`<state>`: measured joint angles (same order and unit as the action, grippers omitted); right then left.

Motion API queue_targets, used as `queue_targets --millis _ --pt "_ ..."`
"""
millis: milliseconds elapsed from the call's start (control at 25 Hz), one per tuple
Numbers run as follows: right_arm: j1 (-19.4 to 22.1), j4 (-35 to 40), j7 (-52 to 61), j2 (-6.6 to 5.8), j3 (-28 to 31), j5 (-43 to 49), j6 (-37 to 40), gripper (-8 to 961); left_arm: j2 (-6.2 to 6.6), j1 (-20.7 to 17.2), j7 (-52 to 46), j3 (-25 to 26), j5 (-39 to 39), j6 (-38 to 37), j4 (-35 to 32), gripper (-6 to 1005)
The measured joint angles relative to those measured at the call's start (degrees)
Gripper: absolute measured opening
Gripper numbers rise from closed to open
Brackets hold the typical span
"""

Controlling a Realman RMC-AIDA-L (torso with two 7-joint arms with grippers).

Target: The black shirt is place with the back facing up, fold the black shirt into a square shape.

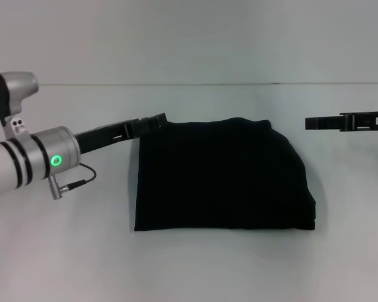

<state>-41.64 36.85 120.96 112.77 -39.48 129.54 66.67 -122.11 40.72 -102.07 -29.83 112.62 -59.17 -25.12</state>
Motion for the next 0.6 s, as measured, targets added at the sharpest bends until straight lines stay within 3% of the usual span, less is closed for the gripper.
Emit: queue_targets --millis 320,600 --pt "-0.3 -0.1 -0.5 0.51 -0.2 0.0 -0.9 775 0.19 2.7 -10.8 -7.3 2.4 9.0 1.4 835" --pt "-0.6 -0.3 -0.8 0.69 -0.6 0.3 -1.7 773 -0.18 3.2 -13.7 -9.0 3.2 12.7 1.6 836"
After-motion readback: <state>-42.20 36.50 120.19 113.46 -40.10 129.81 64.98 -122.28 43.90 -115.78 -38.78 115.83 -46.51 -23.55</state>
